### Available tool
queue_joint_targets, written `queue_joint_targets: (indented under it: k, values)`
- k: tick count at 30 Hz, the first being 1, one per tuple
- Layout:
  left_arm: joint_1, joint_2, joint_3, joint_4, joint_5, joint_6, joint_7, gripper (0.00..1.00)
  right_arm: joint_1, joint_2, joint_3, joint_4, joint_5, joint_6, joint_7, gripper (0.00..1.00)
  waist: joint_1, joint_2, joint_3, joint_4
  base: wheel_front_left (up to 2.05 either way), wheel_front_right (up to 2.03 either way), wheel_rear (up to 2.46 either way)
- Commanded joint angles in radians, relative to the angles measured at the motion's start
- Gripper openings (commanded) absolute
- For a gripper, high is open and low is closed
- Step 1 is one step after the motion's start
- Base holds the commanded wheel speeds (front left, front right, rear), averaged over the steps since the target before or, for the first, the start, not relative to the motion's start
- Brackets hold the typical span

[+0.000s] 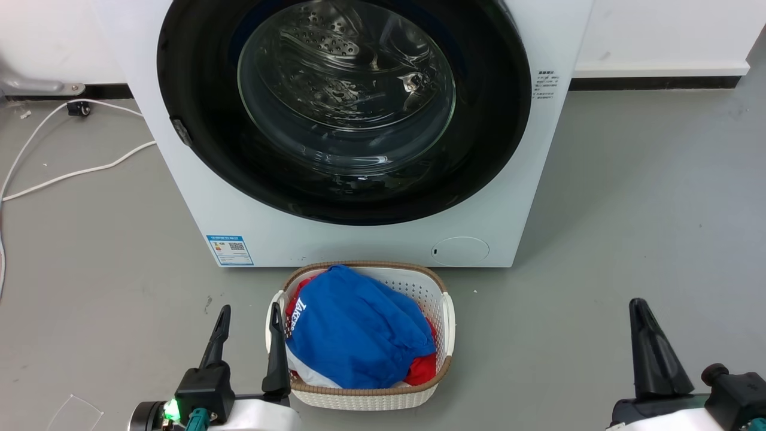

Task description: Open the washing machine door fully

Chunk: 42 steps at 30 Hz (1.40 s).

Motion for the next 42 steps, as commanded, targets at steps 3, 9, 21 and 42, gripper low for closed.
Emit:
queue_joint_targets:
  k: [3, 9, 21, 42]
  values:
    - [0.009, -0.002, 0.001, 0.002, -0.001, 0.002, -0.003, 1.00, 0.006, 0.000, 0.000, 0.012, 0.083, 0.000, -0.002, 0.00, 0.0000, -0.0001, -0.001, 0.000, 0.00, 0.00, 0.00]
    - [0.007, -0.002, 0.001, 0.005, 0.001, 0.001, -0.003, 1.00, -0.015, 0.000, 0.020, 0.033, 0.497, 0.000, -0.002, 0.00, 0.0000, -0.0001, -0.003, -0.001, 0.00, 0.00, 0.00]
    - [0.011, -0.002, 0.002, 0.010, -0.001, -0.001, -0.003, 1.00, -0.028, 0.001, 0.103, 0.091, 1.396, 0.000, -0.002, 0.00, 0.0000, -0.0001, -0.009, -0.002, 0.00, 0.00, 0.00]
    - [0.013, -0.002, 0.005, 0.003, 0.004, 0.003, -0.003, 1.00, 0.031, 0.000, 0.016, -0.014, 1.566, 0.000, 0.307, 0.00, 0.0000, -0.0001, -0.008, -0.002, 0.00, 0.00, 0.00]
